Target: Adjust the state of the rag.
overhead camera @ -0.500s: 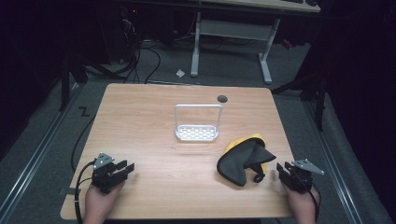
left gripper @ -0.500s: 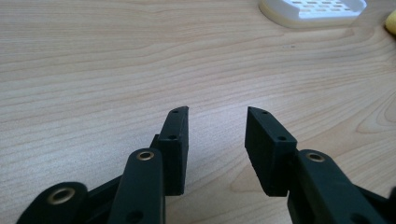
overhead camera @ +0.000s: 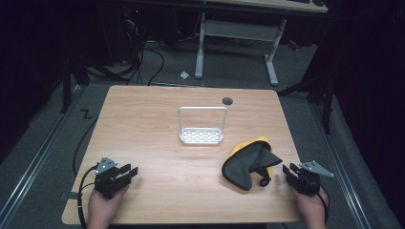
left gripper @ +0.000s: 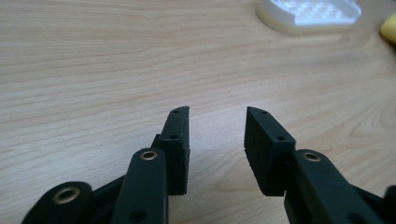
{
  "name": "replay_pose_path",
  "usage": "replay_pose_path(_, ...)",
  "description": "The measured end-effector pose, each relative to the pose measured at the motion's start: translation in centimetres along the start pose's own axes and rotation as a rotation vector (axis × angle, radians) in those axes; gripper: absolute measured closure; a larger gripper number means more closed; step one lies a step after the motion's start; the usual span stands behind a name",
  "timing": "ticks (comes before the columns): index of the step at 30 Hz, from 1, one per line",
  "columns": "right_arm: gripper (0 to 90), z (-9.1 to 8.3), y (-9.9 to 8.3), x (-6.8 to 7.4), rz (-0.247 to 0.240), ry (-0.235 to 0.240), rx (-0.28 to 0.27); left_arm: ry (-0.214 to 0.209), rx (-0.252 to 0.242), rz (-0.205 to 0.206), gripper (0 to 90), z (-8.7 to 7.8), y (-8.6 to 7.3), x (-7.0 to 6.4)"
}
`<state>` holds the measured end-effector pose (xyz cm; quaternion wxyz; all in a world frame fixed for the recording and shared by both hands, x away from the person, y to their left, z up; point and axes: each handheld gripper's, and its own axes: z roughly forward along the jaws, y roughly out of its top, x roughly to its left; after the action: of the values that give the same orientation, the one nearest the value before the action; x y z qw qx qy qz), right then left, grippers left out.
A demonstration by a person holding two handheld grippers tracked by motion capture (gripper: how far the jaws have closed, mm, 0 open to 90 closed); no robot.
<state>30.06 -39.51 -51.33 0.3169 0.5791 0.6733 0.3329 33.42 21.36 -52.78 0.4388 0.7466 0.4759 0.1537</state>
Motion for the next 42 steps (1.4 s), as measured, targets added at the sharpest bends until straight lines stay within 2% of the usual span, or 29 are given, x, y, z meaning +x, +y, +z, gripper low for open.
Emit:
replay_pose_path(3,88.7,0.2,1.3,-0.7,-0.004,0.003,-0.023,-0.012,0.001,0.011,66.2,0.2,0.1,-0.5)
replay_pose_path(5,90.0,0.4,1.8,-0.8,-0.015,-0.006,-0.024,-0.012,0.001,0.016,68.0,0.2,0.2,-0.6)
replay_pose_path(6,90.0,1.3,2.8,-1.2,-0.018,-0.006,-0.023,-0.012,0.005,0.021,69.5,0.2,0.2,-0.7)
replay_pose_path(8,90.0,1.8,3.2,-1.3,-0.009,0.000,-0.023,-0.010,0.010,0.041,70.8,0.2,0.3,-0.9)
replay_pose_path(10,90.0,3.8,4.1,-1.4,-0.009,0.038,-0.003,-0.016,0.007,0.045,71.6,0.1,0.4,-1.1)
replay_pose_path(13,90.0,4.9,4.4,-0.8,-0.021,0.065,0.011,-0.006,0.006,0.051,68.5,-0.1,0.3,-1.3)
replay_pose_path(16,90.0,5.2,4.5,-0.1,-0.043,0.085,0.009,-0.004,0.011,0.061,68.0,-0.1,0.2,-1.3)
replay_pose_path(18,90.0,5.6,4.3,0.8,-0.081,0.107,0.026,-0.004,0.013,0.054,67.1,-0.1,0.2,-1.3)
replay_pose_path(20,90.0,5.6,4.2,1.1,-0.080,0.111,0.036,-0.004,0.009,0.046,66.9,-0.2,0.2,-1.2)
replay_pose_path(22,90.0,5.8,3.8,1.8,-0.110,0.125,0.048,-0.007,0.003,0.044,66.5,-0.2,0.2,-1.3)
replay_pose_path(35,90.0,5.8,3.0,3.5,-0.158,0.165,0.073,-0.026,0.017,0.063,64.7,0.3,0.3,-2.0)
replay_pose_path(42,90.0,5.7,3.0,4.9,-0.181,0.200,0.081,-0.043,0.021,0.069,63.9,0.6,0.4,-2.5)
